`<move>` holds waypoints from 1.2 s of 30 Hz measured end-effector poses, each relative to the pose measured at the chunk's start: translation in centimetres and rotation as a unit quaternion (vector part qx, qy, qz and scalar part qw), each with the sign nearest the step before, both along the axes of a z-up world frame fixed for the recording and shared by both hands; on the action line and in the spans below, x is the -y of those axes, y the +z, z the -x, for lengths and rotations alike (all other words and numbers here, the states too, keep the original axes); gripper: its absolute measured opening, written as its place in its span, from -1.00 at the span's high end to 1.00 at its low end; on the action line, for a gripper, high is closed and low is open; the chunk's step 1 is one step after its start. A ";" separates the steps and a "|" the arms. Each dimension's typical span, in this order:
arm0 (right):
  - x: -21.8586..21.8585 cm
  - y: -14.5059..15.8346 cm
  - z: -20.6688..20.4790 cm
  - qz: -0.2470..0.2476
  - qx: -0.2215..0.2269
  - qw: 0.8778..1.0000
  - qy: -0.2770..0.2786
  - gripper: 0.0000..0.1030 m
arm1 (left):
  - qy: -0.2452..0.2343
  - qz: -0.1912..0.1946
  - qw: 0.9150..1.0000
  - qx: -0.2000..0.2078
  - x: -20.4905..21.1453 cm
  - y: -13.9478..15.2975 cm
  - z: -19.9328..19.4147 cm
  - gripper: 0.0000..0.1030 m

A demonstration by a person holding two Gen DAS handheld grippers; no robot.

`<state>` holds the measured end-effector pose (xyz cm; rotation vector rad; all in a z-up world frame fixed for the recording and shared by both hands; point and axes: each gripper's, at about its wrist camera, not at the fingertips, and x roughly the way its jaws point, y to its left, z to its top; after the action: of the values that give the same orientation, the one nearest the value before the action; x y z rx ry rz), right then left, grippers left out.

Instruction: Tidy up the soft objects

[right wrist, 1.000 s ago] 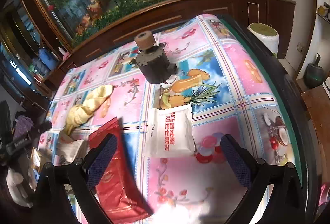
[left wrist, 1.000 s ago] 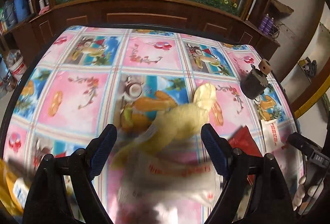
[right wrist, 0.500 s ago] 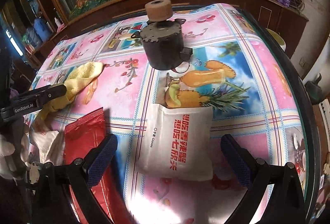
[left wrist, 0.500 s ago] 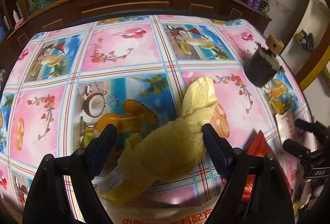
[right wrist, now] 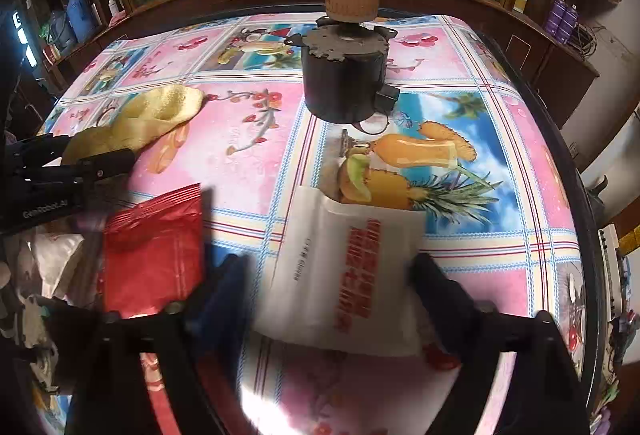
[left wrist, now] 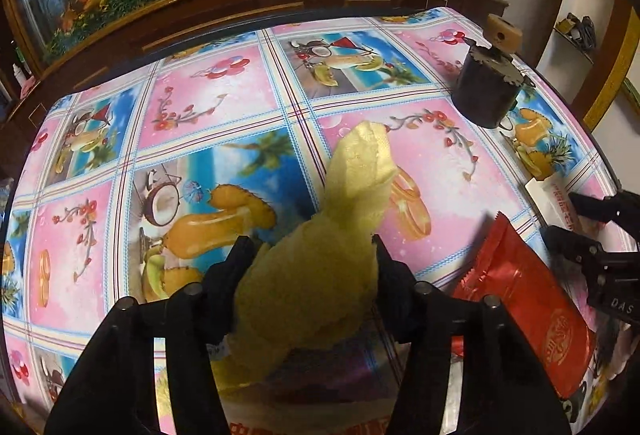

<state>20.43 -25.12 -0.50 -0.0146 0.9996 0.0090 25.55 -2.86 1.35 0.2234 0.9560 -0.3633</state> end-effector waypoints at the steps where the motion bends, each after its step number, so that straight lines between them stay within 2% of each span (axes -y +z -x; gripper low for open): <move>1: 0.0 0.3 0.3 -0.003 0.001 1.000 0.000 0.00 | 0.002 0.003 1.000 0.003 -0.1 0.1 0.3 -0.06; 4: 0.3 0.5 0.5 -0.017 -0.002 1.000 -0.004 0.06 | 0.007 0.011 1.000 0.009 -0.4 0.5 1.2 -0.06; 9: 1.9 1.5 1.8 -0.068 0.012 0.997 -0.017 0.07 | 0.015 0.032 0.999 0.026 -1.6 2.6 3.4 -0.06; 17: 2.7 5.3 5.2 -0.082 0.047 0.995 -0.026 0.07 | 0.022 0.076 0.995 0.066 -3.9 7.5 9.3 -0.06; 24: 2.2 8.0 9.0 -0.087 0.079 0.993 -0.017 0.07 | 0.023 0.099 0.990 0.097 -5.3 10.9 15.5 -0.06; 32: 1.1 9.9 13.5 -0.101 0.103 0.989 -0.002 0.07 | 0.031 0.108 0.984 0.140 -6.9 13.7 22.8 -0.06; 36: 0.2 10.3 15.7 -0.108 0.111 0.988 0.007 0.07 | 0.052 0.102 0.981 0.157 -8.3 14.1 26.1 -0.06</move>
<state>4.75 -25.37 9.81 0.1737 0.7709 0.1258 -0.59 5.49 15.48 0.0407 0.6120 -0.3165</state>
